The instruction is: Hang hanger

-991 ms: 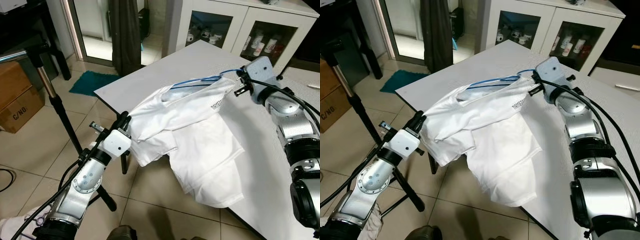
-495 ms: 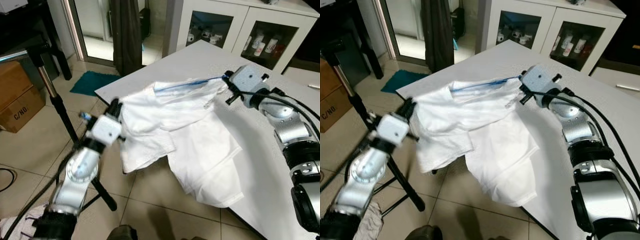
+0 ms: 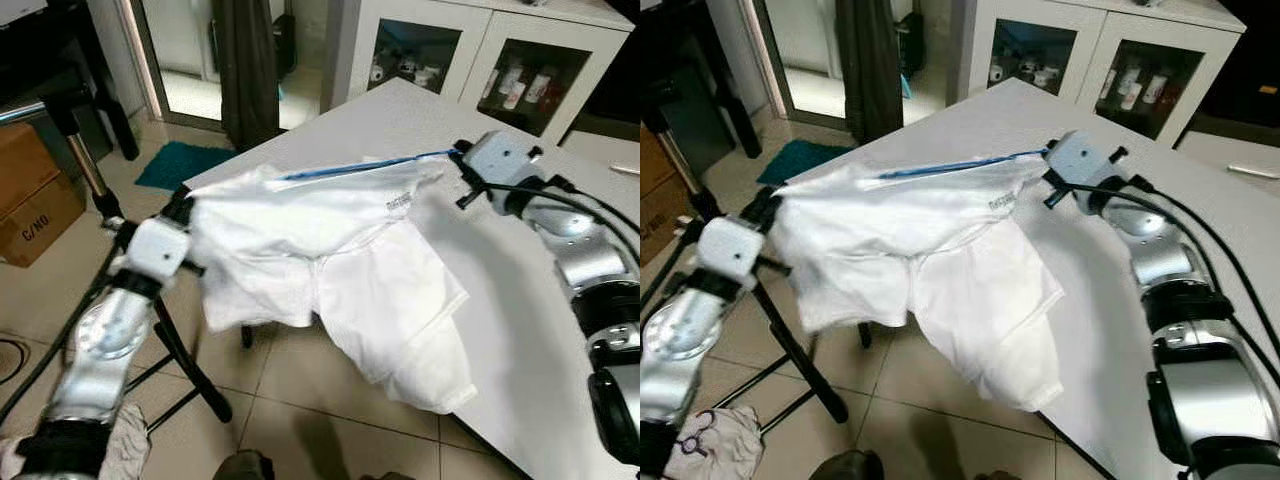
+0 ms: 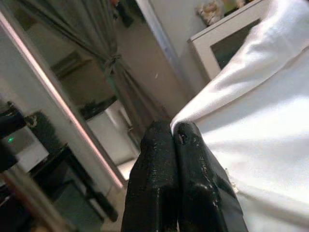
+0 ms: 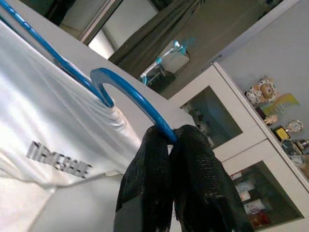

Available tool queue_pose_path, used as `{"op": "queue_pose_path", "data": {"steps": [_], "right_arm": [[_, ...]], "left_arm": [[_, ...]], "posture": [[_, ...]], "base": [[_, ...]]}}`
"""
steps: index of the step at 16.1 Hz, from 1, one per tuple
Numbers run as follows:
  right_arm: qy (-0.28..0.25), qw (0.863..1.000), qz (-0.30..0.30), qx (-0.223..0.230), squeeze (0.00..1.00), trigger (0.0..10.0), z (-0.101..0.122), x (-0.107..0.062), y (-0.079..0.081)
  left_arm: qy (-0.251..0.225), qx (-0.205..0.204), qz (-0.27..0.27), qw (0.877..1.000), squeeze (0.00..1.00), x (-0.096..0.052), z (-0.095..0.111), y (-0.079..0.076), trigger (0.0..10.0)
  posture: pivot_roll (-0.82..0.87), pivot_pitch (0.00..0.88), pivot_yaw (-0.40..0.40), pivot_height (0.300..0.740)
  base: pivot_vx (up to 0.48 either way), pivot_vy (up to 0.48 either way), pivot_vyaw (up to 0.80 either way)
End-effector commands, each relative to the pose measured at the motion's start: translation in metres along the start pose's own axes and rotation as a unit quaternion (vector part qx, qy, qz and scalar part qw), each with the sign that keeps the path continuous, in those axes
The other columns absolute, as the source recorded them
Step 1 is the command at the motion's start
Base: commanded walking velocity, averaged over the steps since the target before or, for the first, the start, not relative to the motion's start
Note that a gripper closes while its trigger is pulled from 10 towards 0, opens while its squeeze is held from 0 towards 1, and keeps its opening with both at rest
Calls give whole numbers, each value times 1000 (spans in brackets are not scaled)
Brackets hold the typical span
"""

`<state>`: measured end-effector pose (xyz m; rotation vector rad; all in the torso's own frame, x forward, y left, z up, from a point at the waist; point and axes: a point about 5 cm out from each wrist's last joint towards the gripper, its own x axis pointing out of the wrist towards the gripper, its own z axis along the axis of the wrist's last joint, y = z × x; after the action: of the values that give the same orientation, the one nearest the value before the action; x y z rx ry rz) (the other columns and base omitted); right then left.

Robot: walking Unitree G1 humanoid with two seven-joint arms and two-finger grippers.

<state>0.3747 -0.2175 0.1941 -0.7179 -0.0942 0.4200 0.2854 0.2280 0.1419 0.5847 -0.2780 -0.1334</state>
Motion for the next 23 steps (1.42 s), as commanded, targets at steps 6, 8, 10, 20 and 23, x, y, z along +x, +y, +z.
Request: {"op": "queue_pose_path", "data": {"steps": [6, 8, 10, 20, 23], "right_arm": [[-105, 980, 78, 151, 0, 0, 15, -8, 6], [-110, 978, 72, 163, 0, 0, 13, -10, 4], [-130, 971, 83, 181, 0, 0, 17, -12, 3], [-139, 891, -49, 429, 0, 0, 34, 24, 23], [-196, 839, -83, 501, 0, 0, 47, 22, 5]], "left_arm": [[34, -5, 5, 999, 0, -2, -13, -4, 10000], [43, 0, 12, 999, 0, -3, -17, -1, 10000], [50, 3, 23, 998, 0, -3, -19, 5, 10000], [-19, -75, -64, 995, 0, 35, 21, -84, 10000], [-23, -78, -77, 994, 0, 35, 23, -91, 10000]], "posture": [[24, 17, -21, 740], [23, 18, -21, 740], [22, 19, -19, 740], [39, 20, -8, 740], [38, 20, -5, 740]], "base": [[0, 0, 0], [0, 0, 0], [0, 0, 0], [0, 0, 0], [0, 0, 0]]}}
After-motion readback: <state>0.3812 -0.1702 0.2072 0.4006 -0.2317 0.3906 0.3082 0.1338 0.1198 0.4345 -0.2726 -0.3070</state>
